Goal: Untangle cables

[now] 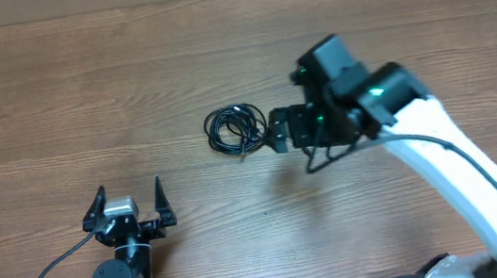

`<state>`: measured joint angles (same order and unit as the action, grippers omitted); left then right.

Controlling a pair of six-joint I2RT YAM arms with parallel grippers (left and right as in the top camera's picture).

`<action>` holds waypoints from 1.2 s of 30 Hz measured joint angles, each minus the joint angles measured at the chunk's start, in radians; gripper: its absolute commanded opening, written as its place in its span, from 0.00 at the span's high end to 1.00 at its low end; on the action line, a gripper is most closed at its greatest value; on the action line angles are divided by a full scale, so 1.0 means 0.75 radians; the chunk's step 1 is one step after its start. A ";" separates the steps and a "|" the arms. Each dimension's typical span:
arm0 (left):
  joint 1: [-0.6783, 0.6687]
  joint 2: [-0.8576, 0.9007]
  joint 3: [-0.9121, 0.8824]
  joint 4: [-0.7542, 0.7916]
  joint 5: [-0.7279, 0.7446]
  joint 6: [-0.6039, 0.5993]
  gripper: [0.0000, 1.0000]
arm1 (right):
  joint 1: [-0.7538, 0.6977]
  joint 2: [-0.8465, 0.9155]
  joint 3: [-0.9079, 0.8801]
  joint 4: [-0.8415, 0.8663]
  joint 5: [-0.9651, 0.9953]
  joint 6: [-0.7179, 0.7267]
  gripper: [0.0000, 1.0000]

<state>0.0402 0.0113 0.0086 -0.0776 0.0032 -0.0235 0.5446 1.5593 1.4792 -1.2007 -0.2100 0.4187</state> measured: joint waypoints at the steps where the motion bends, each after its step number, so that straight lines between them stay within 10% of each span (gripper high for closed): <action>1: 0.000 0.000 0.000 0.000 0.000 -0.001 0.00 | 0.031 0.048 0.000 0.000 0.027 0.021 0.00; 9: 0.000 0.000 0.000 0.003 0.024 -0.023 0.00 | 0.080 0.212 0.000 0.070 0.058 0.097 0.00; 14: 0.000 -0.001 -0.001 0.083 0.366 -0.621 0.00 | 0.080 0.316 0.000 0.229 0.023 0.141 0.00; 19: 0.002 0.001 0.074 0.303 0.621 -0.802 0.00 | 0.076 0.370 0.000 0.377 0.014 0.199 0.17; 27: 0.001 0.629 0.903 -0.500 0.654 -0.551 0.00 | 0.015 0.371 0.000 0.501 0.042 0.209 0.26; 33: 0.001 1.596 1.698 -1.341 0.750 -0.264 0.00 | -0.017 0.374 0.000 0.503 0.056 0.183 0.10; 36: -0.036 1.908 1.819 -1.414 0.826 -0.233 0.00 | -0.044 0.374 0.000 0.493 0.117 0.180 0.02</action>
<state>0.0135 1.4422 1.3727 -1.1381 0.6228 -0.1982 0.5117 1.8397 1.4792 -0.8310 -0.1223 0.5537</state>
